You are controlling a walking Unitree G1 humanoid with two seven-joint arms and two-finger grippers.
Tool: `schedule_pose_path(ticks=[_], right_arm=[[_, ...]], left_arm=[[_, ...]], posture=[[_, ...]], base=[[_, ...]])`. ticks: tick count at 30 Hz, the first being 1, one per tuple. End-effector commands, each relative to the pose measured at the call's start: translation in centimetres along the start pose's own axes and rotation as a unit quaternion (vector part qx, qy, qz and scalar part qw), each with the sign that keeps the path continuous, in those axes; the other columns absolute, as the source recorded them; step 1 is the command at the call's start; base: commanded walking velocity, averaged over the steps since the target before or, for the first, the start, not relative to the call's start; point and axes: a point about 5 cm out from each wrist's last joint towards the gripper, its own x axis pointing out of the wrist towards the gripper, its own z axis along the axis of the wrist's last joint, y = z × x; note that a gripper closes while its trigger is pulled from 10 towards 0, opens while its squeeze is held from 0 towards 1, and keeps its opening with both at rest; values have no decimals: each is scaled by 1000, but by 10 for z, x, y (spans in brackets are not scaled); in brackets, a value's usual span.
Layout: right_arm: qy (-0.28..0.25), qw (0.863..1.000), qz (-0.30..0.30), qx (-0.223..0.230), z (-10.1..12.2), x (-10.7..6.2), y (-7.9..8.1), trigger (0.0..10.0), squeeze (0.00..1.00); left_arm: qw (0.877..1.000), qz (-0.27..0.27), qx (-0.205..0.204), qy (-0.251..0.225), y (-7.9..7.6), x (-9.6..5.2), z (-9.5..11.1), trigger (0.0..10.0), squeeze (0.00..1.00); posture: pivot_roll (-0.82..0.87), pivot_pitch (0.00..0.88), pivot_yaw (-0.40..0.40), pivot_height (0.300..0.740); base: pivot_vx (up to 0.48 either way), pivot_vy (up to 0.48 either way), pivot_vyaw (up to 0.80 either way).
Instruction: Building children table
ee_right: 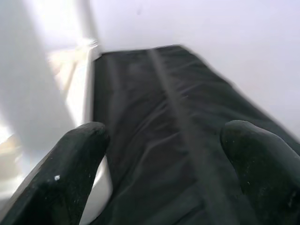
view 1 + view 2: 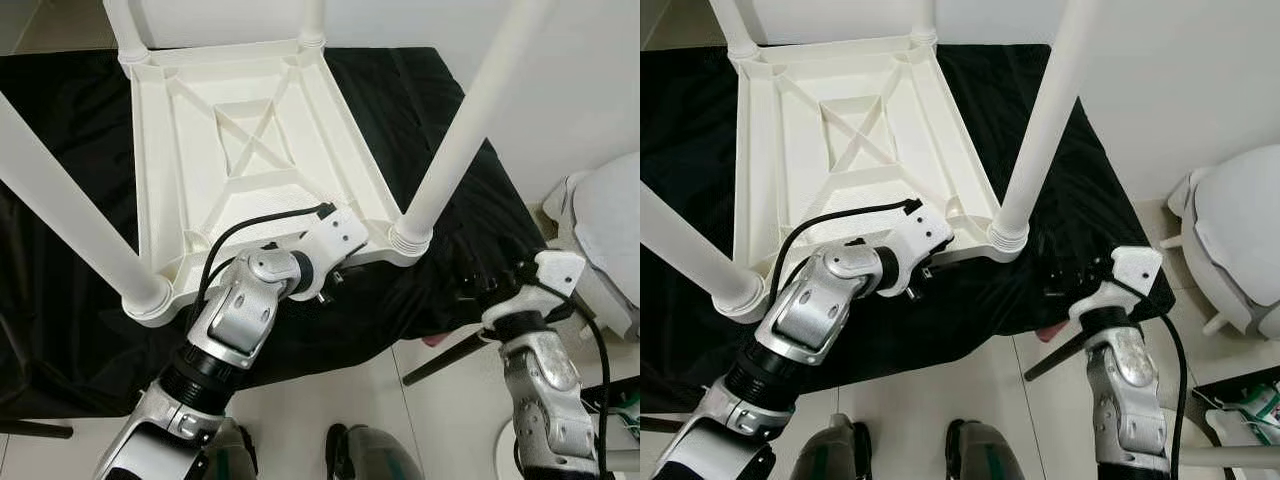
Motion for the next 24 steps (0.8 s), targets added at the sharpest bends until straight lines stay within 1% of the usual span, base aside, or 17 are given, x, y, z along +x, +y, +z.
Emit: schedule_pose_path(ticks=[1, 4, 5, 7, 9, 10, 11, 12, 13, 14, 15, 16, 17, 20, 22, 23, 24], right_arm=[[1, 1000, -30, -7, -2, 3, -7, 10000, 0], [-1, 999, -38, -9, -1, 5, -8, 10000, 0], [-2, 999, -51, -18, -1, 8, -11, 10000, 0], [-4, 998, -63, -19, -1, 12, -14, 10000, 0], [-12, 997, -77, -20, 1, 21, -17, 10000, 0], [-12, 997, -77, -20, 1, 21, -17, 10000, 0], [-16, 996, -80, -22, 3, 27, -17, 10000, 0], [-16, 996, -80, -22, 3, 27, -17, 10000, 0], [-18, 997, -73, -19, 4, 35, -14, 10000, 0], [-18, 997, -73, -19, 4, 35, -14, 10000, 0], [-21, 998, -63, -22, 6, 43, -10, 10000, 0], [-15, 998, -54, -21, 6, 50, -7, 10000, 0], [-13, 999, -38, -21, 8, 58, -4, 10000, 0], [-11, 999, -28, -22, 9, 62, -2, 10000, 0], [-8, 999, -22, -30, 10, 68, -1, 10000, 0], [-3, 999, -7, -39, 11, 75, 1, 10000, 0], [-3, 999, -7, -39, 11, 75, 1, 10000, 0]], left_arm=[[991, 131, -2, 14, 14, 1, -3, 10000, 0], [991, 133, -2, 15, 15, 1, -4, 9882, 0], [991, 133, -3, 16, 16, 1, -4, 7765, 0], [990, 137, -5, 20, 17, 1, -5, 7647, 0], [990, 142, -3, 24, 19, 1, -6, 6824, 0], [990, 142, -3, 24, 19, 1, -6, 6824, 0], [989, 144, -1, 26, 19, 1, -7, 5961, 0], [989, 144, -1, 26, 19, 1, -7, 5961, 0], [989, 145, 0, 27, 20, 2, -7, 5137, 0], [989, 145, 0, 27, 20, 2, -7, 5137, 0], [989, 144, 2, 26, 20, 2, -7, 3098, 0], [989, 143, 2, 26, 20, 2, -7, 1961, 0], [989, 144, 4, 27, 21, 2, -7, 0, 0], [989, 144, 6, 28, 21, 3, -7, 0, 0], [989, 146, 5, 27, 22, 3, -7, 0, 0], [989, 148, 5, 27, 24, 2, -6, 0, 0], [989, 148, 5, 27, 24, 2, -6, 0, 0]], posture=[[-129, 112, -3, 740], [-129, 112, -3, 740], [-127, 113, -4, 740], [-125, 115, -5, 740], [-127, 115, -3, 740], [-127, 115, -3, 740], [-127, 115, -3, 740], [-127, 115, -3, 740], [-129, 116, 0, 740], [-129, 116, 0, 740], [-128, 117, 2, 740], [-128, 117, 2, 740], [-128, 117, 7, 740], [-128, 117, 7, 740], [-127, 117, 7, 740], [-123, 117, 8, 740], [-123, 117, 8, 740]], base=[[0, 0, 0], [0, 0, 0], [0, 0, 0], [0, 0, 0], [0, 0, 0], [0, 0, 0], [0, 0, 0], [0, 0, 0], [0, 0, 0], [0, 0, 0], [0, 0, 0], [0, 0, 0], [0, 0, 0], [0, 0, 0], [0, 0, 0], [0, 0, 0], [0, 0, 0]])
